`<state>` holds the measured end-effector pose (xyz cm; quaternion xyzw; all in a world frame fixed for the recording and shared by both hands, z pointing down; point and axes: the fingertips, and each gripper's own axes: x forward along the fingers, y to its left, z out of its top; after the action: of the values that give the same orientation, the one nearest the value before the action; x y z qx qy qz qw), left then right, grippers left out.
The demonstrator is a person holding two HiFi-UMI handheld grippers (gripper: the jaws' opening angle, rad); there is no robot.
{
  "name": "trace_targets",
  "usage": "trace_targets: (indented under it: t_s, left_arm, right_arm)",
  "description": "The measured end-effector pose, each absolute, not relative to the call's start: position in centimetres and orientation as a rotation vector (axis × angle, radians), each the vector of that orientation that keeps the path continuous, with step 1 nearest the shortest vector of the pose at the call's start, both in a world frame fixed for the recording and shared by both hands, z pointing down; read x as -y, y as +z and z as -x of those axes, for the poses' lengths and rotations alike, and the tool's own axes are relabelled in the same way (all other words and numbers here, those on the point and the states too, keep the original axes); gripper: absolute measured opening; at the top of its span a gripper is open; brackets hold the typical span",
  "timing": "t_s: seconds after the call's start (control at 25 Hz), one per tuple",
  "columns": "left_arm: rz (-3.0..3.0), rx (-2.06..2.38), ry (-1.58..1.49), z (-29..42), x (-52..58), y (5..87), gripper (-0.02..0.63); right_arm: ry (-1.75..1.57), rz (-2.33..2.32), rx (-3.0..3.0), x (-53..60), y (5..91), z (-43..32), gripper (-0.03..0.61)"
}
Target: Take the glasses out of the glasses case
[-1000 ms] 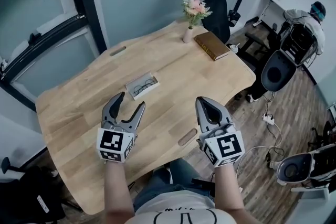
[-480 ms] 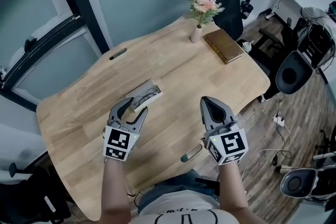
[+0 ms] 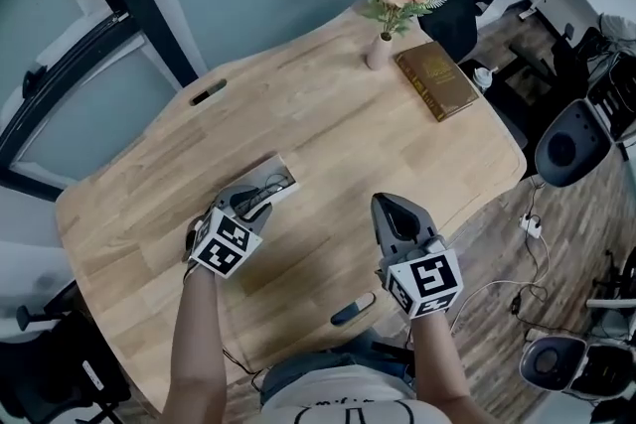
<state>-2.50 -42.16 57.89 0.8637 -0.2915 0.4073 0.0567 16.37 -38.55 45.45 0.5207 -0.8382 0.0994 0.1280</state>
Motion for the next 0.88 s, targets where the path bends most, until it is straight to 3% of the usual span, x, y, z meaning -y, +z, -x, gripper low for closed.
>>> trace_targets:
  t_s: [0.4, 0.6, 0.88]
  left_arm:
    - [-2.482, 0.811, 1.448, 2.7, 44.9, 62.5, 0.100]
    - [-2.440, 0.794, 1.502, 3.2, 45.3, 63.9, 0.032]
    - [-2.455, 0.851, 1.504, 3.3, 45.8, 63.3, 0.023]
  right_arm:
    - [0.362, -1.441, 2.429, 42.4, 48.6, -17.7, 0.012]
    - [0.388, -1.406, 2.433, 43.4, 49.9, -17.6, 0.012]
    - [0.396, -1.388, 2.439, 44.0, 50.4, -17.4, 0.012]
